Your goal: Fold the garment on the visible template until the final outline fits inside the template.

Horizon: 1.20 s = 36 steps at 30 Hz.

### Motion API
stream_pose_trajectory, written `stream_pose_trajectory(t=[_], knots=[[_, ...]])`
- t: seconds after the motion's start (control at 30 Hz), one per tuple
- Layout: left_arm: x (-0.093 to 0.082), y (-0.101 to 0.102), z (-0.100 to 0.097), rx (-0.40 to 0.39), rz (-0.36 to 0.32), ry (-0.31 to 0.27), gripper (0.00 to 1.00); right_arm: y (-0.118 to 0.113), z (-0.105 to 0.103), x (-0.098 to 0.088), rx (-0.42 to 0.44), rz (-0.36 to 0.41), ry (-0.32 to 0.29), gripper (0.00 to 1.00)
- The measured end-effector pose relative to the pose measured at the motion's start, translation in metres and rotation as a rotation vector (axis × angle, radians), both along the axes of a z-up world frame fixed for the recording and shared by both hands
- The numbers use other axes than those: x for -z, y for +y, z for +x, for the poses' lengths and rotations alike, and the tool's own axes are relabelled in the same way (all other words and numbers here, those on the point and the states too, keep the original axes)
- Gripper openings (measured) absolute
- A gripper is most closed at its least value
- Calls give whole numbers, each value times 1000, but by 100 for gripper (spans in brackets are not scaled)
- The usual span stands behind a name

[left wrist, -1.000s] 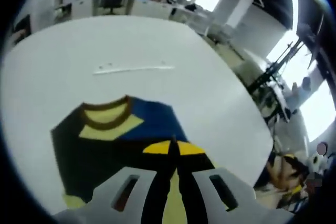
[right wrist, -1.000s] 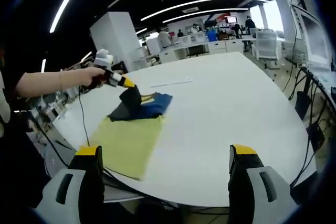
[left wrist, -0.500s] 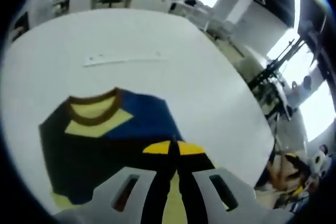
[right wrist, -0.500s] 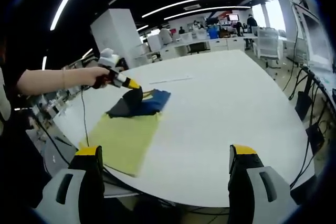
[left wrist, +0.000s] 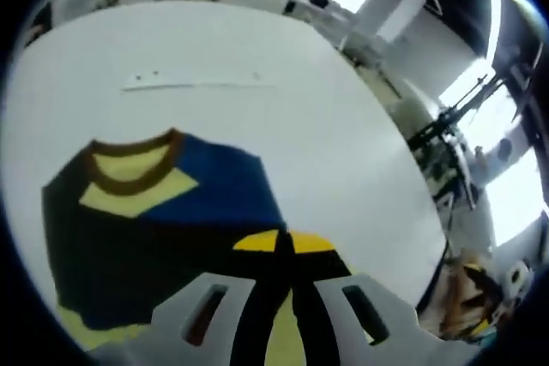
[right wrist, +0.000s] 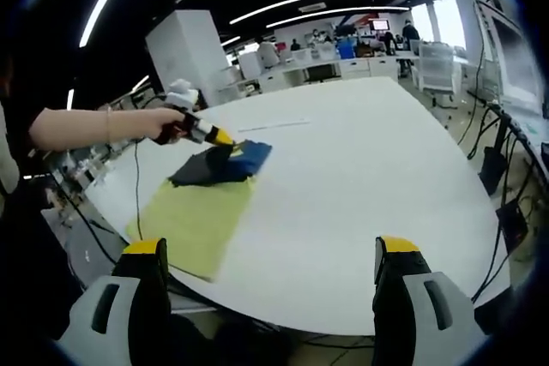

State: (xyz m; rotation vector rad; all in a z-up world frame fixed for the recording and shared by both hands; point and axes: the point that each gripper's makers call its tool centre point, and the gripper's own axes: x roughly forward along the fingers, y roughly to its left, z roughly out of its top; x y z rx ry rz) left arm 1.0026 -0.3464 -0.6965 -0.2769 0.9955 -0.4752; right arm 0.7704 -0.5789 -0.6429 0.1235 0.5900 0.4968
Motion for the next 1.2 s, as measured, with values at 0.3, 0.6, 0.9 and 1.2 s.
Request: stream_pose_trajectory(t=[0.3, 0.6, 0.9, 1.2], knots=[[22, -12, 0, -38, -3, 19, 0, 7, 4, 2, -35, -10, -2, 100], [35, -19, 3, -67, -12, 17, 0, 12, -1, 10, -62, -13, 16, 100], [47, -25, 6, -103, -34, 21, 0, 30, 8, 9, -164, -31, -23, 100], [58, -30, 7, -100, -5, 2, 0, 42, 23, 6, -219, -26, -55, 100]])
